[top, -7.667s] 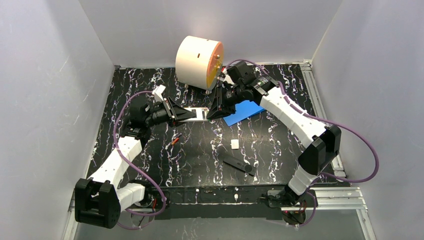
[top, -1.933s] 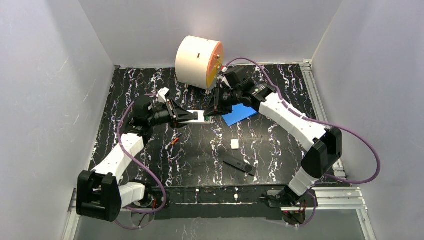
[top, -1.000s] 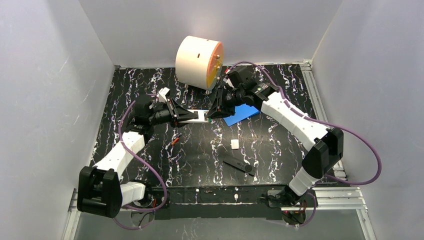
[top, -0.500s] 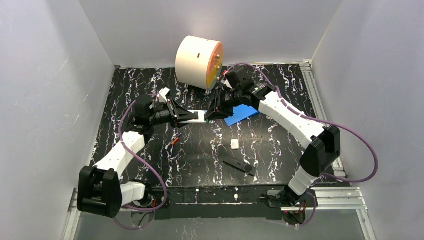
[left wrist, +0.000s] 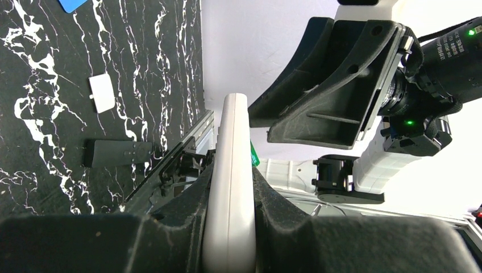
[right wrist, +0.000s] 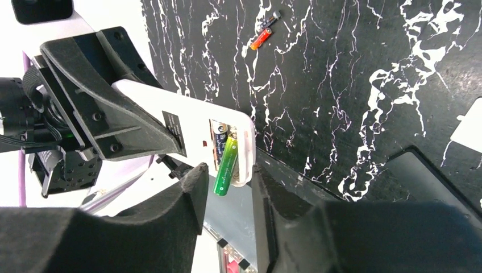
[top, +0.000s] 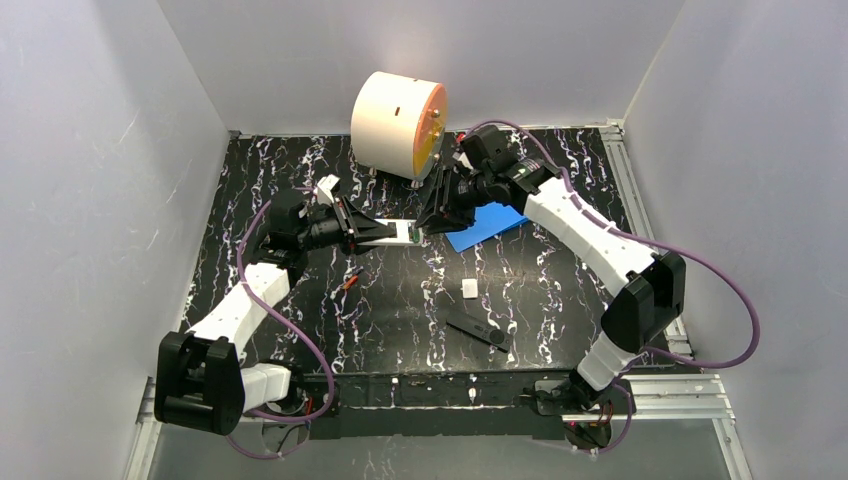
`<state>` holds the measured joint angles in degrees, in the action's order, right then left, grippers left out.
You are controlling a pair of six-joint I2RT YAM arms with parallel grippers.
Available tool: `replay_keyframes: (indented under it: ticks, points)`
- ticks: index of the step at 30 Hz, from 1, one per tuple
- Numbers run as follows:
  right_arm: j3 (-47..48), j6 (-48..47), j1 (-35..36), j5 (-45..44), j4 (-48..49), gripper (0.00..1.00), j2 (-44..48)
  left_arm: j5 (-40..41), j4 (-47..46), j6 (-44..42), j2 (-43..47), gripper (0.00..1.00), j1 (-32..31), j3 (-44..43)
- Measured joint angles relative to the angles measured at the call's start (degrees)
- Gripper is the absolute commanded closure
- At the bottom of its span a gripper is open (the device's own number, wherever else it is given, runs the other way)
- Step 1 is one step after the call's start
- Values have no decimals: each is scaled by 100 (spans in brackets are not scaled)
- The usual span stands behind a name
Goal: Load the batteries into the remote control
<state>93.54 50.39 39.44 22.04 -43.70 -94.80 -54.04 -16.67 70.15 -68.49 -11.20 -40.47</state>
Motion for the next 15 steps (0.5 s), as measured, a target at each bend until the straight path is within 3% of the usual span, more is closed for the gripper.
replay_keyframes:
  ticks: [6, 15]
  points:
    - [-306, -136, -70, -103, 487, 21, 385, -79, -2, 238, -52, 100, 0, -83]
    - [-1799, 63, -70, -328, 2680, 17, 1681, -398, -52, 1504, -153, 100, 0, -354]
